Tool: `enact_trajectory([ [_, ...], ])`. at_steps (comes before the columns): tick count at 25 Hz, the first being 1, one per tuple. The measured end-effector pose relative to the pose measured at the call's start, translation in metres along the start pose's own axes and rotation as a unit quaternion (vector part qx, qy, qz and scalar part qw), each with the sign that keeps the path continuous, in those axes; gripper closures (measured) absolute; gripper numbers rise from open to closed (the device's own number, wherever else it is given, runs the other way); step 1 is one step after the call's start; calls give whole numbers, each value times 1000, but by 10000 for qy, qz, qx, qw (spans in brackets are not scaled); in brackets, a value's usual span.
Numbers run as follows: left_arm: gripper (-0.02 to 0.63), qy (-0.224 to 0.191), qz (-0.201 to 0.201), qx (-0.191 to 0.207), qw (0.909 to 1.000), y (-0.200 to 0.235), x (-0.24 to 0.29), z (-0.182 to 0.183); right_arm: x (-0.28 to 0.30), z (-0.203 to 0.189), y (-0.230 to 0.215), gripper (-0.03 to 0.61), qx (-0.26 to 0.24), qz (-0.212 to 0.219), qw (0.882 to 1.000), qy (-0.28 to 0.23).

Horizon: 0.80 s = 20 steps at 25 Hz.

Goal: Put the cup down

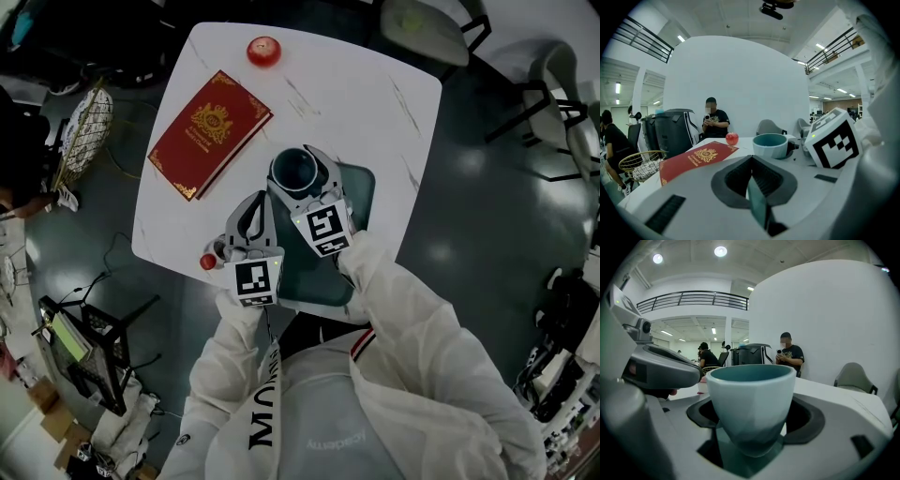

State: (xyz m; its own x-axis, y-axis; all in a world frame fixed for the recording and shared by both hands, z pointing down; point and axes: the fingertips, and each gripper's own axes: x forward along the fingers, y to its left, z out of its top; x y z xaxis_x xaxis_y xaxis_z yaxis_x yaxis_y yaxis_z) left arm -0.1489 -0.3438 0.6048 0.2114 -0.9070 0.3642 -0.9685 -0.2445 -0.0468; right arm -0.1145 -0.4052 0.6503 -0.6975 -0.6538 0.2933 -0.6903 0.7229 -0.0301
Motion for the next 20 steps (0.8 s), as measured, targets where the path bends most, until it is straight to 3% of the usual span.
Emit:
enact_trajectory([
  [20, 603, 95, -54, -13, 9999, -4, 1, -3, 0, -8, -4, 192, 170, -105, 9998, 95],
])
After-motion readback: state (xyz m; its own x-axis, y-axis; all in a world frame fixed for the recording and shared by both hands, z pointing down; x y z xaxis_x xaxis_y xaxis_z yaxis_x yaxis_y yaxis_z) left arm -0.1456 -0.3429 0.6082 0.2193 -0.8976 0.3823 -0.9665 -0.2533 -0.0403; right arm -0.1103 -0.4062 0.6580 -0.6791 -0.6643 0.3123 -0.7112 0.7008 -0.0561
